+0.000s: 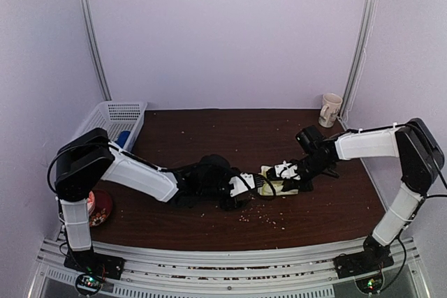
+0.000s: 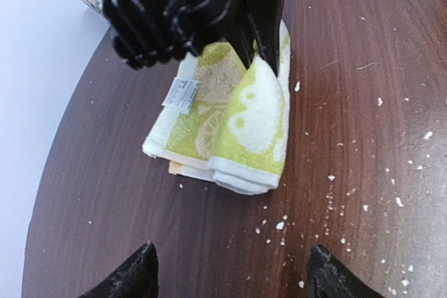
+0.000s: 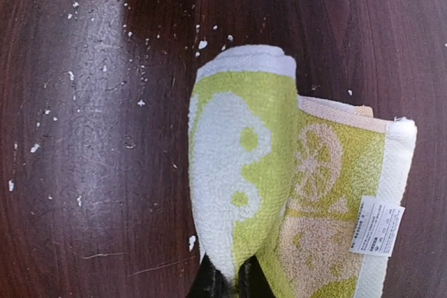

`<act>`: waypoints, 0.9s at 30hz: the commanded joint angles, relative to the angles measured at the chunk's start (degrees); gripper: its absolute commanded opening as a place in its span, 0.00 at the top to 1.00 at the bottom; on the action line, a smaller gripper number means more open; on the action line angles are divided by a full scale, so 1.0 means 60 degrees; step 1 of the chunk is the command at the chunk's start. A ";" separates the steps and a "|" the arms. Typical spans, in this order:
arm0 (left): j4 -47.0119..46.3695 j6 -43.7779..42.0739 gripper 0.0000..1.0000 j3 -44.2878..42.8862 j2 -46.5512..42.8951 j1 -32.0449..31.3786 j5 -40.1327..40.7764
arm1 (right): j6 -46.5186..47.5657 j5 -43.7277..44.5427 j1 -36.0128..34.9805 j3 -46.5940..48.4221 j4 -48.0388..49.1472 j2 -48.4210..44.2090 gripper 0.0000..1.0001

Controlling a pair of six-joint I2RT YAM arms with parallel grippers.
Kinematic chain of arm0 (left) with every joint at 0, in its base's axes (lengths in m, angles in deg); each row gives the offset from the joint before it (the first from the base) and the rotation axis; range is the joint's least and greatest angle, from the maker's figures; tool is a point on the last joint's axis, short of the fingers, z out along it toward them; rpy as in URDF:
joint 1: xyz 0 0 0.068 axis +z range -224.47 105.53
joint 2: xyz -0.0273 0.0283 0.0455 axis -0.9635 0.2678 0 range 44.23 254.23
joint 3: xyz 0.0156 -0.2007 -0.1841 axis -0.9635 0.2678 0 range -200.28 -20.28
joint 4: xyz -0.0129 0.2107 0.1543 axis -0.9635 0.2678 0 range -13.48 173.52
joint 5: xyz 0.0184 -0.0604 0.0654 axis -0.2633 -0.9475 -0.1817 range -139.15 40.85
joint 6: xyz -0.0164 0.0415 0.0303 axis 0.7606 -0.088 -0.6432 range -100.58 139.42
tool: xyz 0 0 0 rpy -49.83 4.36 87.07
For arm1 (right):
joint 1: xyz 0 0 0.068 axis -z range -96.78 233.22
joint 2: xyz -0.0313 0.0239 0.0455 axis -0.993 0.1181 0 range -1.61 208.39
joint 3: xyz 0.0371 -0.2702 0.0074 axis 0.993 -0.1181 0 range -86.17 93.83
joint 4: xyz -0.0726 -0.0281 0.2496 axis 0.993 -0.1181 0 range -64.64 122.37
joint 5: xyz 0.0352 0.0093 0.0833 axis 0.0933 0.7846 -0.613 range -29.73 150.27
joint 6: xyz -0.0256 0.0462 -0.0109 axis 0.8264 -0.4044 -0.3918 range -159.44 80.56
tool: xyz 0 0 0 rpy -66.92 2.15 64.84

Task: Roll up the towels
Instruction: Roll the towel at the center of the board.

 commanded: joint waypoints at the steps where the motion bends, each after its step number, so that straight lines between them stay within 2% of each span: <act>1: -0.0901 -0.1035 0.26 -0.0490 0.0635 -0.0157 0.0447 | -0.0072 -0.0854 0.0353 0.0728 -0.2262 0.0585 1.00; 12: -0.1907 -0.2144 0.27 -0.0874 0.1572 -0.0494 0.0387 | 0.0147 -0.1713 0.1004 0.2613 -0.4388 0.2388 1.00; 20: -0.2709 -0.2552 0.26 -0.1092 0.2146 -0.0653 0.0760 | 0.0172 -0.1727 0.1121 0.2911 -0.4619 0.2763 1.00; 27: -0.2697 -0.3146 0.25 -0.1496 0.2631 -0.0653 0.1166 | 0.0377 -0.1596 0.1125 0.3107 -0.4991 0.2993 1.00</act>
